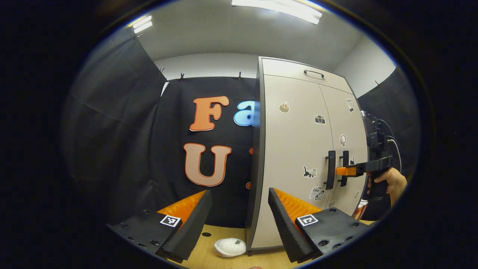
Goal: Open the right door of the double-door shoe cabinet with the right hand, and open the left door with the left hand.
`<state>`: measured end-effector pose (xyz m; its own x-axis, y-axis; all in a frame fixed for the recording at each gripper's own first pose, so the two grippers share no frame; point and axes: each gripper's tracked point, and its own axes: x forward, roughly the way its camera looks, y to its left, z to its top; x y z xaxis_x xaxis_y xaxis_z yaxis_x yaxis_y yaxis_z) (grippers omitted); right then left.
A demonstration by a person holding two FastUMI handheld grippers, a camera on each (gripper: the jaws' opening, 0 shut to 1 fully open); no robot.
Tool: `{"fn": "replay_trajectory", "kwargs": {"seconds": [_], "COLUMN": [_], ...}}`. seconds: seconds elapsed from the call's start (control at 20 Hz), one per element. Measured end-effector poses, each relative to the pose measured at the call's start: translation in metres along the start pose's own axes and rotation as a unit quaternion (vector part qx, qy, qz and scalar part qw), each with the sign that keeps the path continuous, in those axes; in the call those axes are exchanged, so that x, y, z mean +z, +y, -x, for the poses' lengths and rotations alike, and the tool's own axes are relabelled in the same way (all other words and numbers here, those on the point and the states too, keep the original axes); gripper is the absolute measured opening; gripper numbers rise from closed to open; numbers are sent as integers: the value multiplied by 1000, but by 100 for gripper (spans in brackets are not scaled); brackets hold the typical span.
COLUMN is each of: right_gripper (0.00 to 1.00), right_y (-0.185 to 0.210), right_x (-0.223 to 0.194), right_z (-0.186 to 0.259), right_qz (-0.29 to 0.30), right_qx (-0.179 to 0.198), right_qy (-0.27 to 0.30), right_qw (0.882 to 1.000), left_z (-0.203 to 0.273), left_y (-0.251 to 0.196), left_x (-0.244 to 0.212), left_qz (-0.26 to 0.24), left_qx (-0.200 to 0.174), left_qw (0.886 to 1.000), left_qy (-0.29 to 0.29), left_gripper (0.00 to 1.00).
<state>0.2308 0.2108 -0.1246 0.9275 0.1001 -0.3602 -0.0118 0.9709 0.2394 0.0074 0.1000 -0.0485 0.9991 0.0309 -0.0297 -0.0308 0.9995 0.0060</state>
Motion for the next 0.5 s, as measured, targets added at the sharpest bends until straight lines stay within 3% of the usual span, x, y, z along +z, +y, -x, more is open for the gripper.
{"fn": "replay_trajectory", "kwargs": {"seconds": [0.15, 0.3, 0.5], "right_gripper": [53, 35, 22], "right_y": [5, 7, 8], "right_x": [1, -2, -3], "right_z": [0, 0, 2], "right_qz": [4, -4, -19], "right_qx": [-1, -4, 17], "right_qy": [3, 9, 20], "right_qw": [1000, 1000, 999], "left_z": [0, 2, 8], "left_y": [0, -3, -8], "left_x": [-1, -1, 3], "left_qz": [-1, 2, 2], "left_qx": [2, 0, -1], "left_qw": [1000, 1000, 1000], "left_qy": [4, 7, 8], "left_gripper": [97, 97, 97]}}
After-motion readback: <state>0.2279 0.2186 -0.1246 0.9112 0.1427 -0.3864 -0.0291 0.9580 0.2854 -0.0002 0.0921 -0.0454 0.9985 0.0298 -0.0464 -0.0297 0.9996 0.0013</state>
